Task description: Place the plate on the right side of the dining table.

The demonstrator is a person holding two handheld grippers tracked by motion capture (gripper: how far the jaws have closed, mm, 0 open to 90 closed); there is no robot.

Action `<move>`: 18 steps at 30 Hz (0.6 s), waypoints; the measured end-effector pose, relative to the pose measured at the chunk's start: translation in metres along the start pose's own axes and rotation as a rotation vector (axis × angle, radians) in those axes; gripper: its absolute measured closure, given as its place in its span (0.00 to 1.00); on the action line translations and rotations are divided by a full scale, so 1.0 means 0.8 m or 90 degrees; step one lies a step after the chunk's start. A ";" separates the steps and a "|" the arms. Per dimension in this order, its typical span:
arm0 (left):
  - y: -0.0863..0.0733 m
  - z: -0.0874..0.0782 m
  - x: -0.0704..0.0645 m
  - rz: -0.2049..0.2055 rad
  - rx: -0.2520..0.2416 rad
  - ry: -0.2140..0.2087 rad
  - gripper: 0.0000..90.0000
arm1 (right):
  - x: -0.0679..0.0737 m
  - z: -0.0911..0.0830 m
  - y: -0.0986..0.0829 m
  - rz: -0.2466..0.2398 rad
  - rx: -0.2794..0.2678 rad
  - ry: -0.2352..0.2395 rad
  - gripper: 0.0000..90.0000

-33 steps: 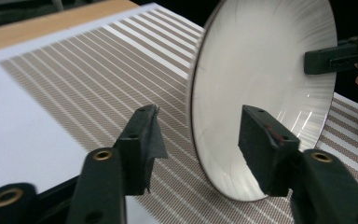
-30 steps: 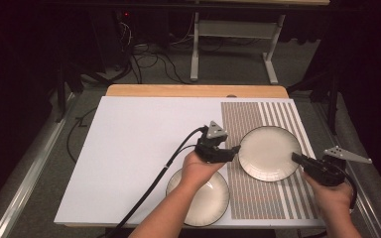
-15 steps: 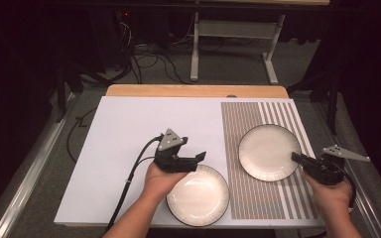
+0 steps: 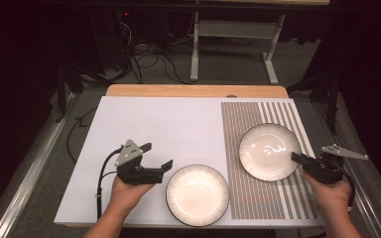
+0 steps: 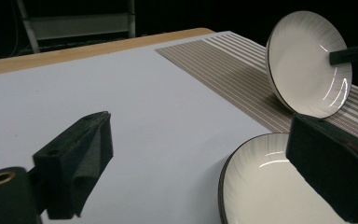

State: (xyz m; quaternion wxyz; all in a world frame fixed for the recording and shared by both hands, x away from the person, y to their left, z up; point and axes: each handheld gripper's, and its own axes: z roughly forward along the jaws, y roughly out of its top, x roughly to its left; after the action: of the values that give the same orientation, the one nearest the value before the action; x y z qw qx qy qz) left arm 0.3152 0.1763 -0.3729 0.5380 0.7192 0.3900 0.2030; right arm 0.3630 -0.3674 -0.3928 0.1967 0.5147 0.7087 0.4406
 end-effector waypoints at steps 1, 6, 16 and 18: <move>-0.002 -0.005 0.002 0.000 -0.002 0.004 0.04 | 0.000 0.000 0.000 0.001 0.002 0.000 0.92; -0.016 -0.033 0.017 -0.003 -0.018 0.026 0.00 | -0.001 0.003 0.000 0.008 0.012 -0.006 0.92; -0.026 -0.054 0.031 -0.014 -0.037 0.028 0.00 | -0.006 0.015 0.002 0.017 0.041 -0.020 0.89; -0.026 -0.054 0.030 -0.012 -0.039 0.028 0.00 | -0.009 0.017 0.002 0.020 0.046 -0.021 0.88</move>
State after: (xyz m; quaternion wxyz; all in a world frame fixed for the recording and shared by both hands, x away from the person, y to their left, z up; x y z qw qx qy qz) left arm 0.2920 0.2241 -0.3809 0.5528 0.6943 0.4021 0.2252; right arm 0.3767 -0.3677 -0.3998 0.1825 0.5397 0.7125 0.4095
